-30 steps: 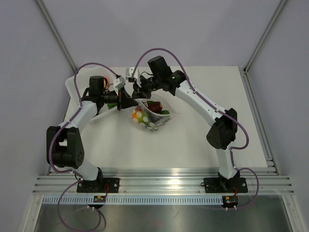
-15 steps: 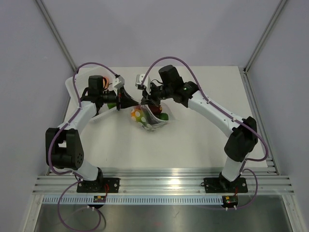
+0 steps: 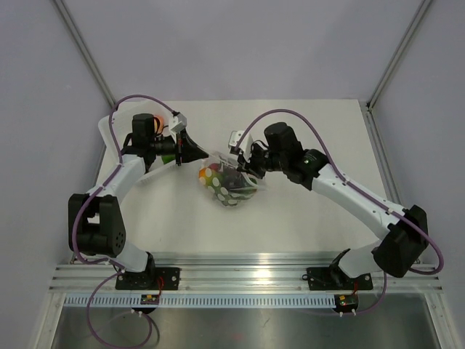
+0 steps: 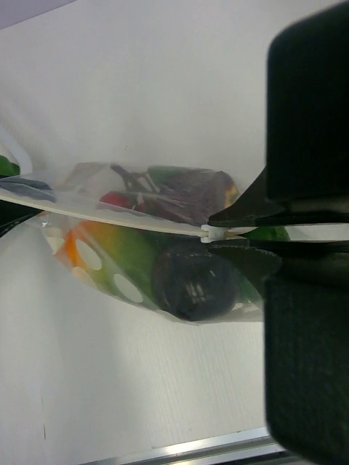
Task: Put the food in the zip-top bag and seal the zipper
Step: Zip the zipper food storage bag at the center of the board, then place the zipper food storage bag at the center of the board.
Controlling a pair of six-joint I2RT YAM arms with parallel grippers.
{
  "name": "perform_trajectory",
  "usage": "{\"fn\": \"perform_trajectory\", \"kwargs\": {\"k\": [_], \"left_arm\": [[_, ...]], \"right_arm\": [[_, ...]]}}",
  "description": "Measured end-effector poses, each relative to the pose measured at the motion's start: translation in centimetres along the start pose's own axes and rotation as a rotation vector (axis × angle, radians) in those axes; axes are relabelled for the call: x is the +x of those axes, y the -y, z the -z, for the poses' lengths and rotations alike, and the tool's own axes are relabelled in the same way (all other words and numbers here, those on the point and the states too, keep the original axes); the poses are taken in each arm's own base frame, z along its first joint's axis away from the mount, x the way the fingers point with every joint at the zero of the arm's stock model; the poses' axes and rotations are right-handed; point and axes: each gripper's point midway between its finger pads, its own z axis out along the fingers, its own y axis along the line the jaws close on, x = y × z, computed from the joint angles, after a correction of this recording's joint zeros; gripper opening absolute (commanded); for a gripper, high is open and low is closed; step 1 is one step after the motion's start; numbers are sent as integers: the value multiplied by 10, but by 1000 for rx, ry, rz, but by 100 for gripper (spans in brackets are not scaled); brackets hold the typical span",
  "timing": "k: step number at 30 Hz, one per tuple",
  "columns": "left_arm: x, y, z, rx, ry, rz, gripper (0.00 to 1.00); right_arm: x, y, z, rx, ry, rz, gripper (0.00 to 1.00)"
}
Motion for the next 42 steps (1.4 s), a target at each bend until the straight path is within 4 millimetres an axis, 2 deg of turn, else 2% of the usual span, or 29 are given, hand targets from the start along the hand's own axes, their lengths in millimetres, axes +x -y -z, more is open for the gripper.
{"fn": "perform_trajectory", "kwargs": {"k": [6, 9, 15, 21, 25, 33, 35, 37, 39, 42], "left_arm": [[1, -6, 1, -43, -2, -6, 0], [-1, -5, 3, -66, -1, -17, 0], [-9, -11, 9, -109, 9, -47, 0], [-12, -17, 11, -141, 14, -48, 0], [-10, -16, 10, -139, 24, -29, 0], [-8, -12, -6, -137, 7, -37, 0], [-10, -11, -13, -140, 0, -44, 0], [-16, -13, -20, -146, -1, -57, 0], [-25, -18, -31, -149, 5, -64, 0], [-39, -36, -49, -154, 31, -64, 0]], "right_arm": [[33, -12, 27, 67, -42, -42, 0], [43, -16, 38, 97, -55, -63, 0], [44, -20, 56, 145, -32, -107, 0], [55, -29, 74, 178, -45, -158, 0], [52, -32, 83, 193, -25, -190, 0], [57, -37, 86, 199, -34, -269, 0], [64, -29, 84, 245, -60, -308, 0], [77, -12, 82, 304, -98, -361, 0], [92, 16, 81, 388, -129, -412, 0], [102, 55, 86, 503, -148, -459, 0]]}}
